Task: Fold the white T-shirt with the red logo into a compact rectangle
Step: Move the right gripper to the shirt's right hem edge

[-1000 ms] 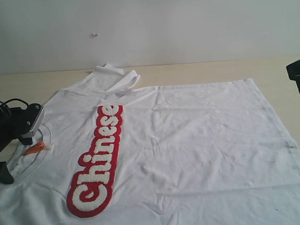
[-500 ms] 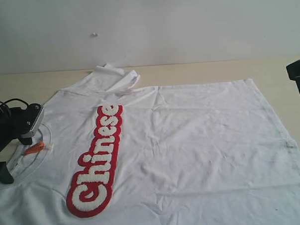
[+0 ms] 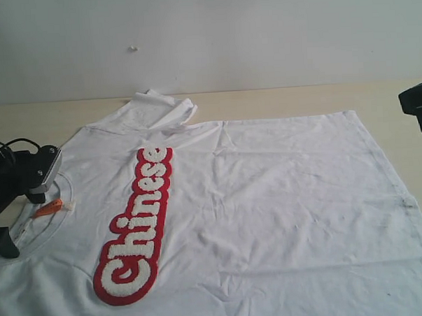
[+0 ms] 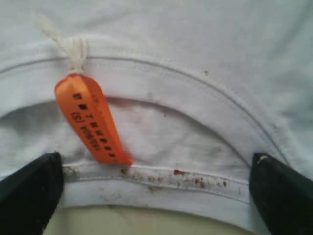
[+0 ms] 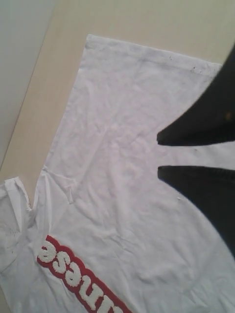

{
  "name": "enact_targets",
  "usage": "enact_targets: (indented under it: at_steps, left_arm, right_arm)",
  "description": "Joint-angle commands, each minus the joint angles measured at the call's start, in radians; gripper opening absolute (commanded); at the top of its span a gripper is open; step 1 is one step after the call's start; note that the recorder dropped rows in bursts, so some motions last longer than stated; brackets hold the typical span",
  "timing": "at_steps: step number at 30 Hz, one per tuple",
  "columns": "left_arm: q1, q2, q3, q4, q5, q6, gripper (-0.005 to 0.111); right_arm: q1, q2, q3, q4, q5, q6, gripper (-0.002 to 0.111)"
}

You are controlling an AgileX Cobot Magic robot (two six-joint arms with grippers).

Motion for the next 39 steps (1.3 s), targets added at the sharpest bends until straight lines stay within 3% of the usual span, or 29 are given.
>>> enact_targets:
  at_steps: [1,4,6,26,28,31,35,39]
  left_arm:
    - [0.005,0.026,0.009,0.052,-0.042,-0.002,0.105]
    - [0.005,0.026,0.009,0.047,-0.042,-0.002,0.105]
    - [0.005,0.026,0.009,0.047,-0.042,-0.002,0.105]
    - [0.005,0.026,0.009,0.047,-0.042,-0.002,0.105]
    - [0.005,0.026,0.009,0.047,-0.042,-0.002,0.105]
    - [0.005,0.026,0.009,0.047,-0.042,-0.002,0.105]
    - [0.005,0.026,0.009,0.047,-0.042,-0.002,0.105]
    - [0.005,0.026,0.009,0.047,-0.042,-0.002,0.105]
  right_arm:
    - [-0.005,0.002,-0.008,0.018,-0.005,-0.005,0.043]
    - [-0.005,0.002,-0.008,0.018,-0.002,-0.005,0.066]
    - [-0.005,0.002,-0.008,0.018,-0.002,-0.005,0.074]
    - [-0.005,-0.025,-0.008,0.035,-0.001,-0.005,0.077]
    - [-0.005,-0.025,-0.008,0.037,0.008,-0.006,0.082]
    - [-0.005,-0.023,-0.008,0.021,0.018,-0.006,0.106]
    - [-0.005,-0.005,-0.008,0.007,0.034,-0.031,0.105]
    - [-0.005,-0.001,-0.008,-0.137,0.02,-0.12,0.105]
